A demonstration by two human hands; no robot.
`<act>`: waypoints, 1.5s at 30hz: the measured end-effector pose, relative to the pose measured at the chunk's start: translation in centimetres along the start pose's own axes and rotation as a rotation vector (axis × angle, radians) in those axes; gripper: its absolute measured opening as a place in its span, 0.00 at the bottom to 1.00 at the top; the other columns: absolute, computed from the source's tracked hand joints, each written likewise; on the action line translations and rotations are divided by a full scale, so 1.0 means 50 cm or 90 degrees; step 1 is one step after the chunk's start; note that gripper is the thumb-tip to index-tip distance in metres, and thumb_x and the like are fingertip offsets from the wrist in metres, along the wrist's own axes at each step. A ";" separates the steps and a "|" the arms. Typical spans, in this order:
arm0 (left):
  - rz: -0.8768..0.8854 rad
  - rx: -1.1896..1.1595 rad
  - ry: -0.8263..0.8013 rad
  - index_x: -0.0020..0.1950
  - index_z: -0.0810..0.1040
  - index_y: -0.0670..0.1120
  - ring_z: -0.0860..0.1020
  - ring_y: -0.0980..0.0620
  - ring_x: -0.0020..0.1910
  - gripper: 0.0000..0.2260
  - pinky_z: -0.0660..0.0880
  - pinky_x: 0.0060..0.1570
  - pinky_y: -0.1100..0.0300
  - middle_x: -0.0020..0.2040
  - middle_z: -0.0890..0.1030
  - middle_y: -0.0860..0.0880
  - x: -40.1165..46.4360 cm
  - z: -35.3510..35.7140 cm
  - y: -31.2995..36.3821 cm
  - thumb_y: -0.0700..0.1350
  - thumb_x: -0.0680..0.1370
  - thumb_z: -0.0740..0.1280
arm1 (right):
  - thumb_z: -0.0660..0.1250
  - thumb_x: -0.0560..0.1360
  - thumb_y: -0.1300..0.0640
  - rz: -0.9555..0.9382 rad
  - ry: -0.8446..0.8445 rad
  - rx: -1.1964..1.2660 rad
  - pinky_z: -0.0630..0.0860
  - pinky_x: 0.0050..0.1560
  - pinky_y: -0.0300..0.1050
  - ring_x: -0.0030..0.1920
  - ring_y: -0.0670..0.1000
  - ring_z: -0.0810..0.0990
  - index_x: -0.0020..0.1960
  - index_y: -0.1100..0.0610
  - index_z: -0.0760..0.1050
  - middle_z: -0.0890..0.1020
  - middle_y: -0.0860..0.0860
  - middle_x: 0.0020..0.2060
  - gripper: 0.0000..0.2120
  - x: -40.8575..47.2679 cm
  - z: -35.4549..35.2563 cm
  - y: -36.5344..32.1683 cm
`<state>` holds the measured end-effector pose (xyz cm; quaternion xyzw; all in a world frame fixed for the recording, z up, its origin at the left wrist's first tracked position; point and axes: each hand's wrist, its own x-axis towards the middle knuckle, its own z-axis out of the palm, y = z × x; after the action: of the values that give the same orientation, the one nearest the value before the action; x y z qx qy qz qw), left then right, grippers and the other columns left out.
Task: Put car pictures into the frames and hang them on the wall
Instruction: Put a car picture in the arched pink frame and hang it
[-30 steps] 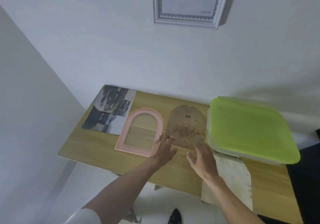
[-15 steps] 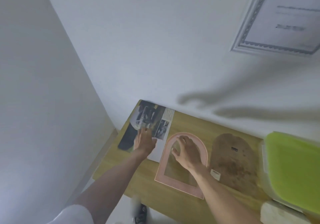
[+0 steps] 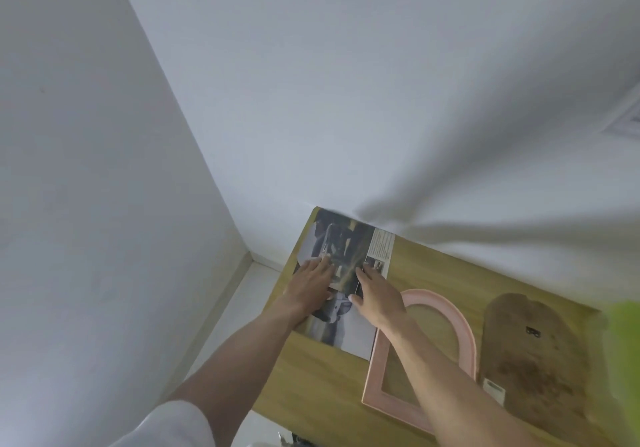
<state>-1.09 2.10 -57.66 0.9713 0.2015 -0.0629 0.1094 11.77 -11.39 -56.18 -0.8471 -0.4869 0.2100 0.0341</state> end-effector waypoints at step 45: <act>-0.131 -0.776 0.113 0.54 0.79 0.48 0.85 0.50 0.44 0.15 0.81 0.46 0.59 0.46 0.85 0.51 0.056 -0.236 0.156 0.44 0.70 0.78 | 0.71 0.76 0.60 0.198 0.500 0.827 0.81 0.46 0.47 0.53 0.53 0.82 0.62 0.46 0.73 0.82 0.54 0.51 0.18 -0.205 -0.187 0.162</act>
<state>5.53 -1.04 -45.26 0.7117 0.3018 0.1342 0.6200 17.47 -22.87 -46.48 -0.7282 -0.0938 0.1402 0.6642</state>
